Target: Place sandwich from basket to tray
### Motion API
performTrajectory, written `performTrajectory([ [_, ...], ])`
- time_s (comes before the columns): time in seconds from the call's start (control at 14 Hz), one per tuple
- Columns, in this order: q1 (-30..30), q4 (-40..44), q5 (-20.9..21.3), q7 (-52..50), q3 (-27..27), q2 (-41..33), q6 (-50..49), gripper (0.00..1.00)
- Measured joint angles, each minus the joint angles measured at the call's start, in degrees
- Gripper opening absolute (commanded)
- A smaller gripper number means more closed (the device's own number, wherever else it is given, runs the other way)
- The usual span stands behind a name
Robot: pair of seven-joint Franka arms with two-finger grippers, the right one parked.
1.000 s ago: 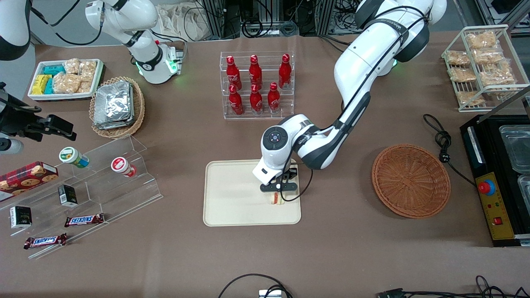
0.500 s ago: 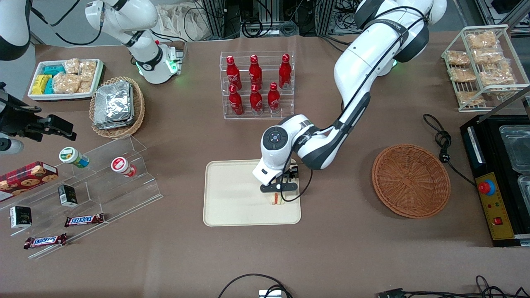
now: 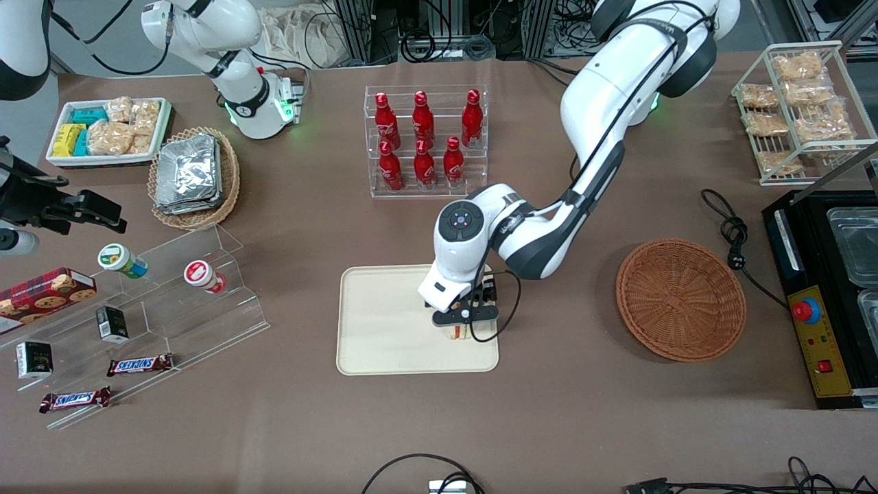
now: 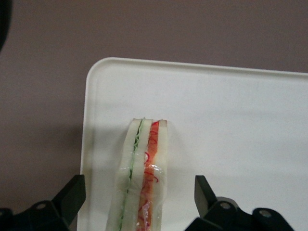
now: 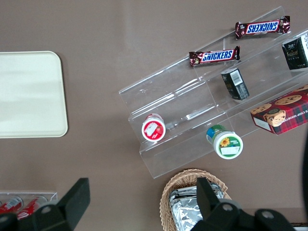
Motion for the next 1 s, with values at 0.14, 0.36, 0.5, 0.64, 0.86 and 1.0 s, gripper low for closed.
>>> performTrajectory([
  [0.14, 0.0, 0.1, 0.0, -0.4, 0.6, -2.4, -2.5, 1.00],
  [0.36, 0.5, 0.5, 0.0, -1.5, 2.0, -7.1, -9.7, 1.00],
  [0.5, 2.8, 0.7, 0.0, -1.7, 2.4, -11.2, -14.6, 1.00],
  [0.64, 6.0, 0.7, 0.0, -1.5, 2.4, -15.3, -18.1, 1.00],
  [0.86, 9.8, 0.7, -0.5, -1.3, 2.4, -19.7, -20.4, 1.00],
  [1.0, 12.6, 0.7, -2.2, 1.5, 2.5, -21.6, -22.2, 1.00],
])
